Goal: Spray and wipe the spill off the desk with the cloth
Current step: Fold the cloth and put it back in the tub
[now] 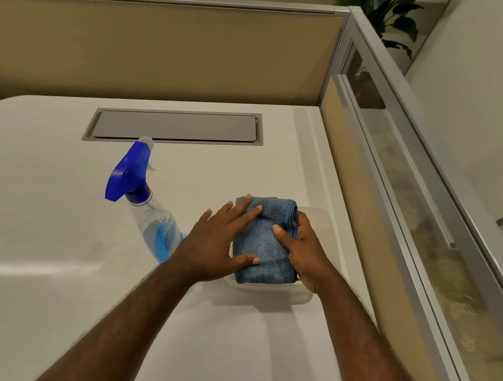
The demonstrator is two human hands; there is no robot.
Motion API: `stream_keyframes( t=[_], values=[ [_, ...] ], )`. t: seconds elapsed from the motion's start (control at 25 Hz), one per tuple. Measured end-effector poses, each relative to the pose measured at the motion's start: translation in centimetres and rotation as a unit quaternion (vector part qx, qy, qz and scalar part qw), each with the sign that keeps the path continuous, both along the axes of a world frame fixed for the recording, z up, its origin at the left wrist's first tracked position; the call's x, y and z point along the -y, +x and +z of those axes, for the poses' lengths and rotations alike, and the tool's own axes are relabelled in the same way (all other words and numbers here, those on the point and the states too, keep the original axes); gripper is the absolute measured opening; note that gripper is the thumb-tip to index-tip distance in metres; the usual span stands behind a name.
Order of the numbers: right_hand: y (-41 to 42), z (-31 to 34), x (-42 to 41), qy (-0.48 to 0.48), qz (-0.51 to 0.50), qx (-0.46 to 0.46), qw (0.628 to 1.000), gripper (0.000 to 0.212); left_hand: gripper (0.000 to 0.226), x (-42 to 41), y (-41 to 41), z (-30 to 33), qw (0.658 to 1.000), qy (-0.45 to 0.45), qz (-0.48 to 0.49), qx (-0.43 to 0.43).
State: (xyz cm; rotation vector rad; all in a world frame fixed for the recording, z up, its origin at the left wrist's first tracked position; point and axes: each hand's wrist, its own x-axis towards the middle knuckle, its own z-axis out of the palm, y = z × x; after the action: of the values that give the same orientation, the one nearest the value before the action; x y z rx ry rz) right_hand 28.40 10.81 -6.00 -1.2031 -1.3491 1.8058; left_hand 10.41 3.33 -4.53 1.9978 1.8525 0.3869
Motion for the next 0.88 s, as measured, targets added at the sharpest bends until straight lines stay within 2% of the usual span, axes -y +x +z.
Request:
stream_keyframes(
  t=[0.12,0.28,0.48,0.6,0.72,0.88],
  values=[
    [-0.2,-0.4,-0.5,-0.062,0.016,0.002,0.998,0.04,0.092,-0.2,0.0,-0.2,1.0,-0.024,-0.005,-0.002],
    [-0.7,-0.6,-1.0,-0.086,0.04,0.046,0.994,0.041,0.093,-0.5,0.1,-0.4,0.999,-0.042,-0.004,0.008],
    [-1.6,-1.0,-0.7,-0.039,0.063,0.118,0.99,0.039,0.092,-0.5,1.0,-0.8,0.989,-0.052,0.004,-0.14],
    [-1.6,-1.4,-0.8,-0.029,0.058,0.151,0.986,0.039,0.088,-0.7,1.6,-0.6,0.979,-0.046,0.001,-0.199],
    [-1.7,-1.9,-0.6,0.006,0.079,0.25,0.965,0.039,0.082,-0.8,1.9,-0.6,0.969,-0.079,-0.004,-0.234],
    [-2.3,-1.8,0.0,0.086,0.038,0.409,0.908,0.044,0.078,-0.8,1.9,-1.0,0.965,-0.101,0.008,-0.242]
  ],
)
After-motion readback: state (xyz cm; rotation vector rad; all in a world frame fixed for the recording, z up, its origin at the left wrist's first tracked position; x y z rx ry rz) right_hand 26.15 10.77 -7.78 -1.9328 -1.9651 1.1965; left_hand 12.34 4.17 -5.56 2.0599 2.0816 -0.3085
